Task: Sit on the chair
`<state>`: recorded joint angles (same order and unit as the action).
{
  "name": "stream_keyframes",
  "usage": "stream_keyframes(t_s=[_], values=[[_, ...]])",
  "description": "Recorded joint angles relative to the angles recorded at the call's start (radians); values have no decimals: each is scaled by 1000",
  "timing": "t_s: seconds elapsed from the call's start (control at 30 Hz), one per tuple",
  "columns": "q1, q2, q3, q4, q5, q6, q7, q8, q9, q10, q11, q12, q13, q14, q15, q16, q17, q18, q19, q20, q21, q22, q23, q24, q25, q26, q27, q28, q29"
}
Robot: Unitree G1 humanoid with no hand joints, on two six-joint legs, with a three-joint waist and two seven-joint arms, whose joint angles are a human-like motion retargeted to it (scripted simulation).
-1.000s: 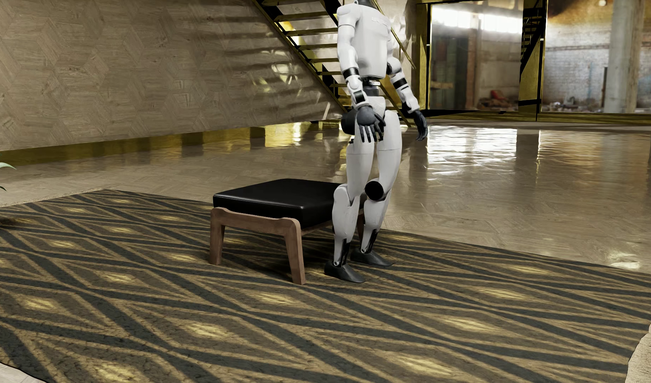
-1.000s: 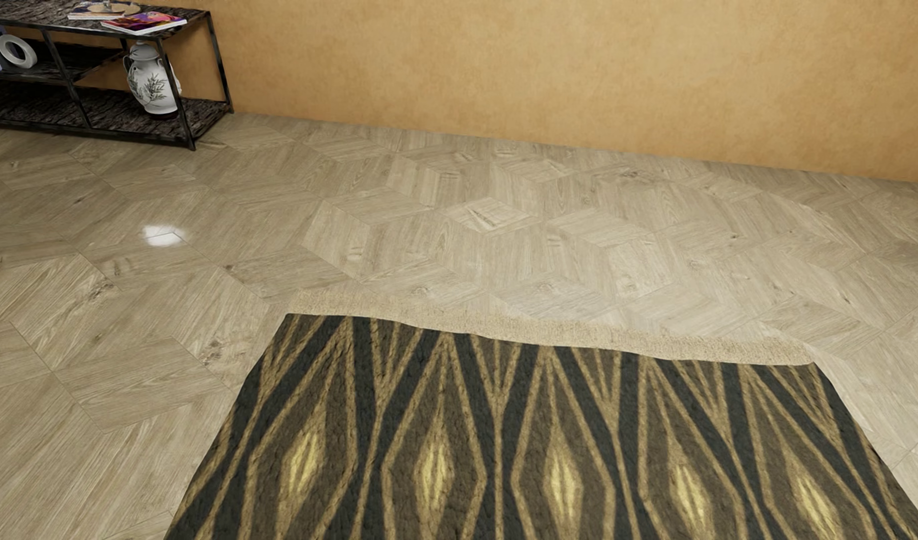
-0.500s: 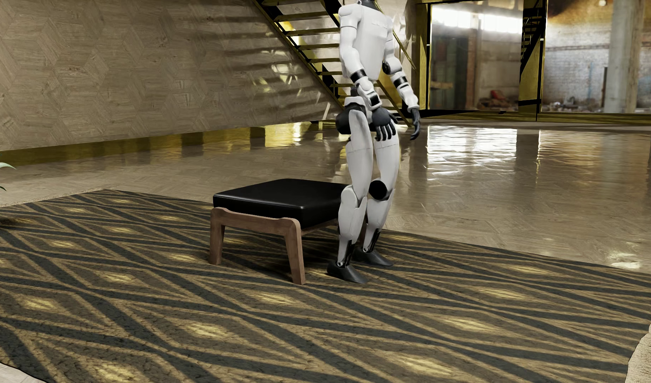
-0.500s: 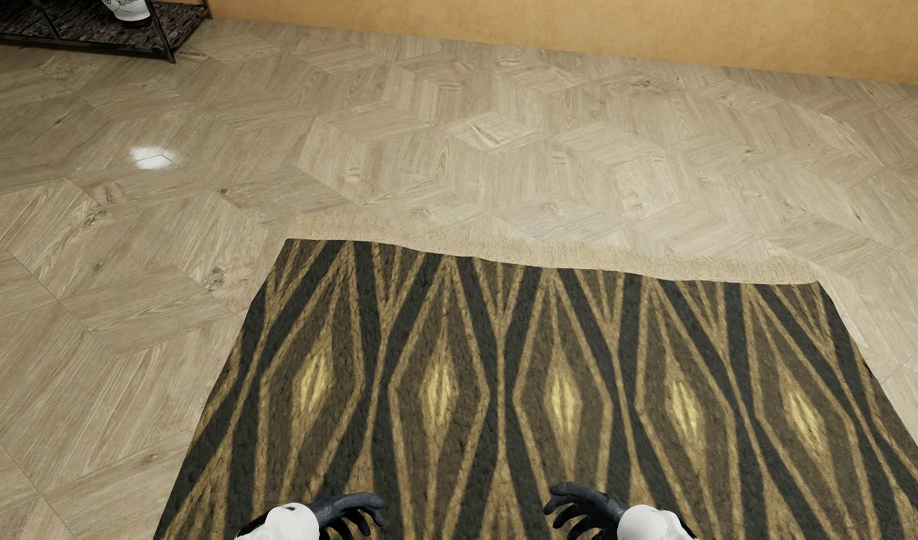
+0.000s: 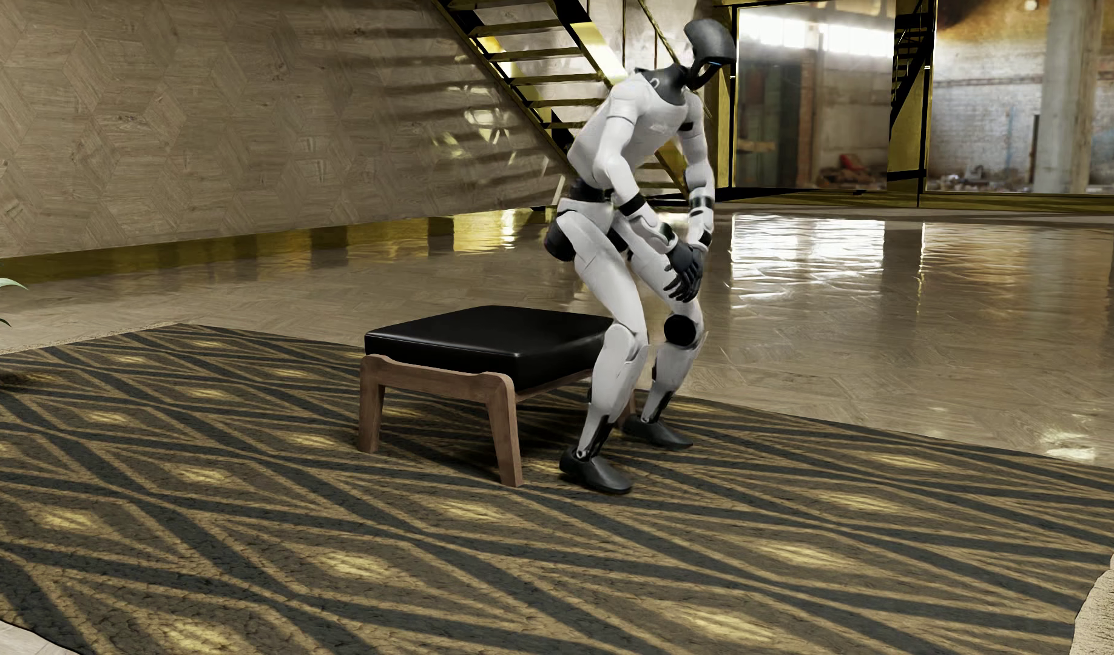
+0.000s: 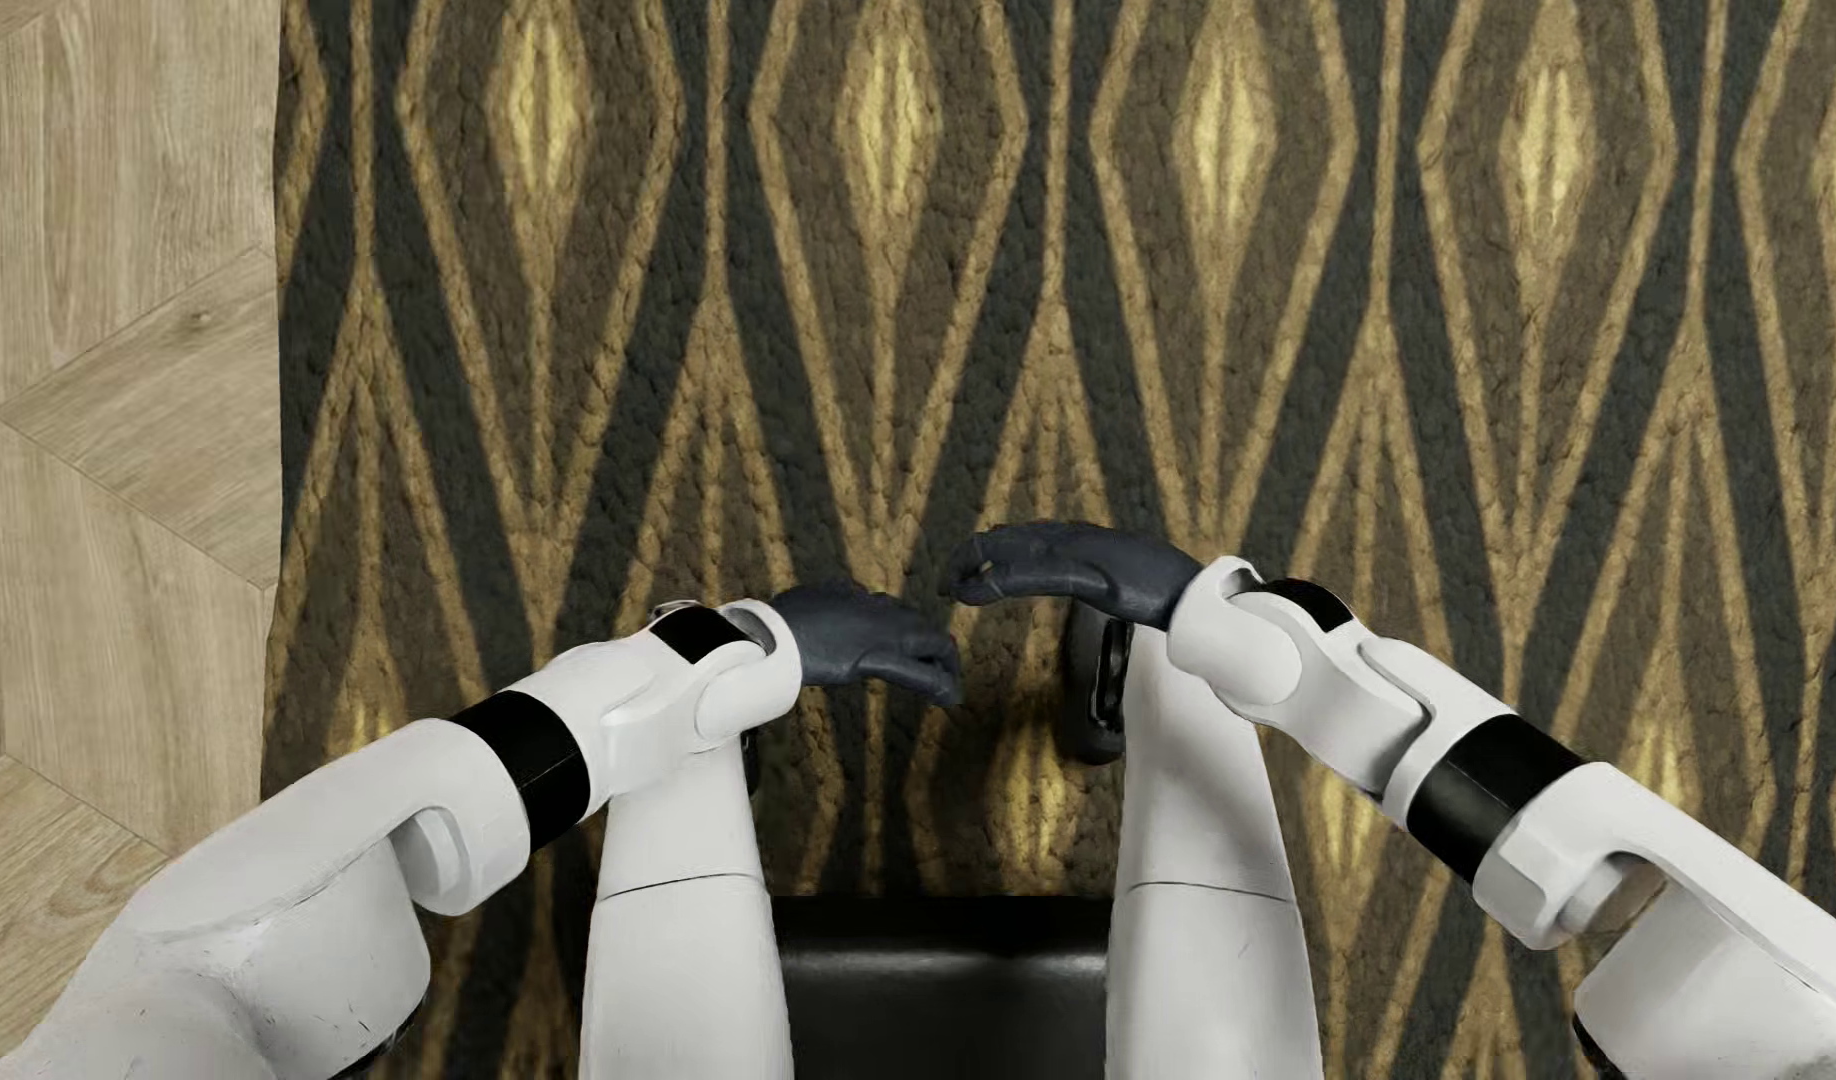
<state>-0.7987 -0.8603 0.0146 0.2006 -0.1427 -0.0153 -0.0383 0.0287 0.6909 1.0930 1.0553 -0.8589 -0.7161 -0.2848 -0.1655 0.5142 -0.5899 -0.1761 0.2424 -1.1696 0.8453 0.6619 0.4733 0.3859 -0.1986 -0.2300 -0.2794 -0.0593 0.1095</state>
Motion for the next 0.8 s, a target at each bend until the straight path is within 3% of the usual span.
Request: stream_keyframes(t_s=[0.07,0.2,0.3,0.37,0.47,0.57,0.67,0.8], values=[[-124,-132,-4,12,-10,-1,-30,25,55,138,132,-97,-72,-41,-32,84,-84,-12,22,-62,34,-124,-128,-25,42,-17,-31,133,-90],[-356,-367,-3,27,-30,1,-97,68,129,420,398,-279,-162,-122,-90,299,-272,-25,74,-204,65,-442,-401,-130,165,-32,-75,375,-275],[-490,-507,-2,31,-55,8,-138,104,172,615,592,-364,-188,-176,-127,422,-393,-38,103,-248,46,-611,-564,-177,228,-49,-109,502,-373],[-554,-573,-1,33,-56,10,-160,121,190,721,694,-389,-188,-202,-140,482,-443,-41,105,-253,26,-684,-645,-195,252,-56,-126,548,-412],[-601,-618,-5,37,-59,9,-184,138,199,834,809,-383,-156,-217,-147,534,-468,-49,94,-233,-25,-740,-700,-206,262,-51,-126,567,-425],[-593,-596,-7,36,-52,12,-196,138,186,899,877,-282,-101,-202,-142,522,-431,-43,74,-125,-79,-713,-676,-188,239,-29,-103,519,-376],[-546,-545,-10,36,-48,9,-203,138,159,939,923,-150,-50,-180,-124,459,-368,-40,51,19,-119,-636,-599,-164,199,-11,-69,433,-291],[-408,-402,-7,41,-60,17,-184,125,111,921,903,108,127,-133,-80,276,-227,-28,34,289,-243,-423,-427,-115,117,-3,-40,304,-186]])
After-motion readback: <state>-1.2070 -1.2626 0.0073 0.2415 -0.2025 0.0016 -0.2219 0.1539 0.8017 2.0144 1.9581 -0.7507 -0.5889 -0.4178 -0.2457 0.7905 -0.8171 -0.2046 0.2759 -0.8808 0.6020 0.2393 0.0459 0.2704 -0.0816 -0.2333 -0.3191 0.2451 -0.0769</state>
